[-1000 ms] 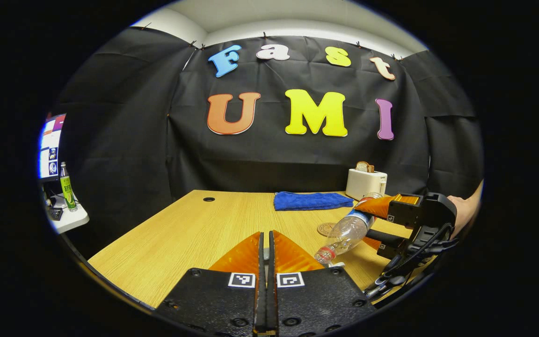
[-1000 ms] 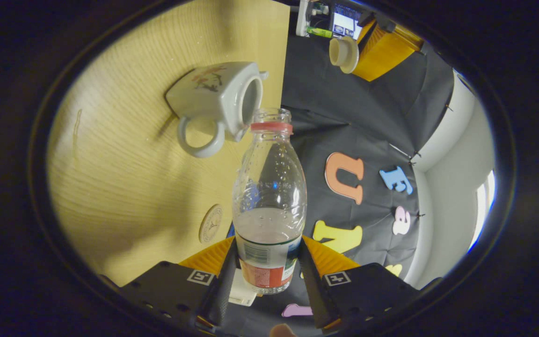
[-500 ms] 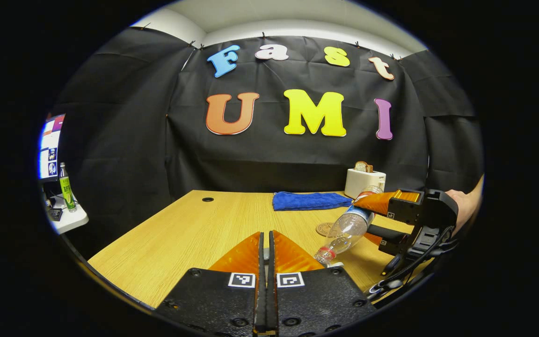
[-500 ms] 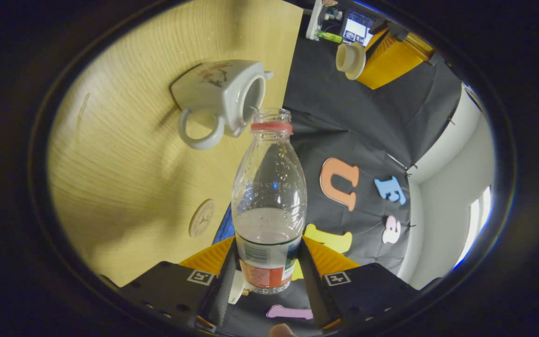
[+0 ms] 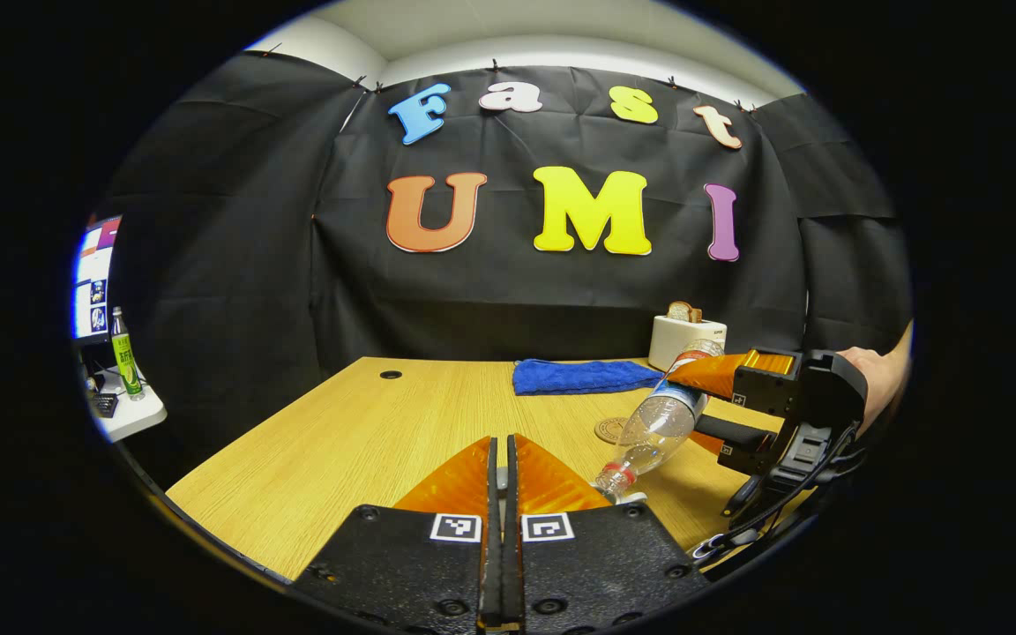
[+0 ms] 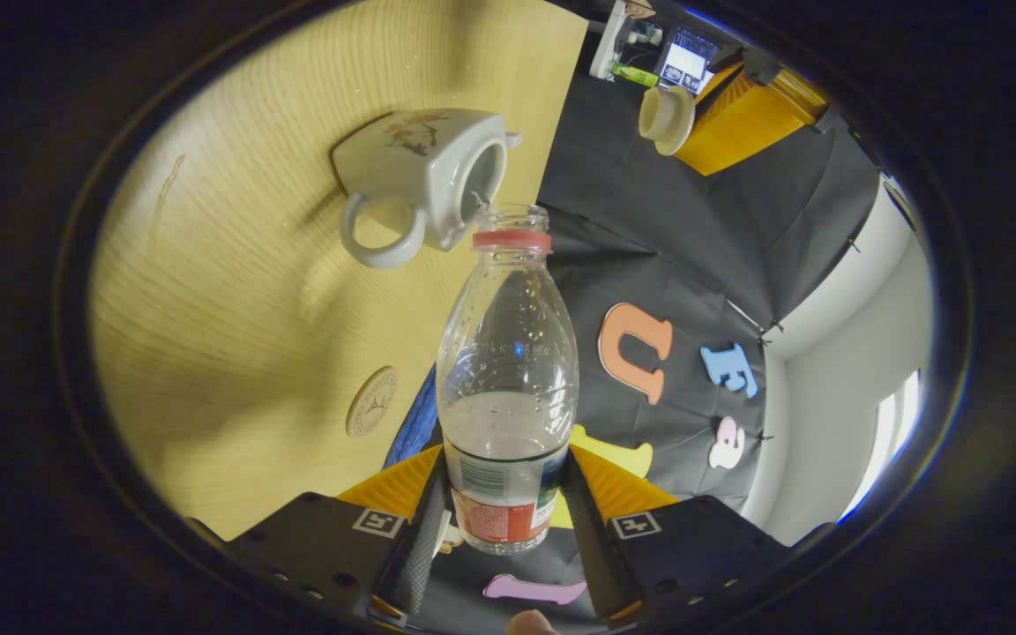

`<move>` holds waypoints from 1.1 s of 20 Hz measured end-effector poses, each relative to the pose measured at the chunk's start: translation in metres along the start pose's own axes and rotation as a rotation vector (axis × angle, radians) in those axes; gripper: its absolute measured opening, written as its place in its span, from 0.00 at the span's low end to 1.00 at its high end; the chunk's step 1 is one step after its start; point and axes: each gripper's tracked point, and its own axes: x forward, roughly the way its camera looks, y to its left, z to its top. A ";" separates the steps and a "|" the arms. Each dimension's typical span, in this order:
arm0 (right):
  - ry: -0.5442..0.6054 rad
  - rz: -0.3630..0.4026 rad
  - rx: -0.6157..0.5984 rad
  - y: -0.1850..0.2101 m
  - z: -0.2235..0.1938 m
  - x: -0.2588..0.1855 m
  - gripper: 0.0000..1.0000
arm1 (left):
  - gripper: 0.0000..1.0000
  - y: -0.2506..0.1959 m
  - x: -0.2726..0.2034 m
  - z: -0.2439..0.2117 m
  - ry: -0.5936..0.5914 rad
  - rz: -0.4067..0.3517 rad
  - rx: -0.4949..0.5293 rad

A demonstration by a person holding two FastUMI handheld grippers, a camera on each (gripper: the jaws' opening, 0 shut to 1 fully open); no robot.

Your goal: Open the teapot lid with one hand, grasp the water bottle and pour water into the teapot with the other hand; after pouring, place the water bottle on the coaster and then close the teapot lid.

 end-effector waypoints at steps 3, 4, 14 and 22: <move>-0.001 -0.004 -0.012 -0.002 -0.001 0.001 0.70 | 0.02 0.001 0.000 0.000 0.000 0.001 0.000; -0.001 -0.007 -0.016 -0.003 -0.001 0.000 0.70 | 0.02 0.001 0.000 0.000 0.000 0.001 0.000; -0.003 -0.029 -0.067 -0.012 -0.003 0.003 0.69 | 0.03 0.001 -0.001 0.001 0.000 0.001 -0.003; -0.024 -0.063 -0.129 -0.026 0.001 0.007 0.70 | 0.02 0.003 -0.001 0.000 0.001 0.005 -0.002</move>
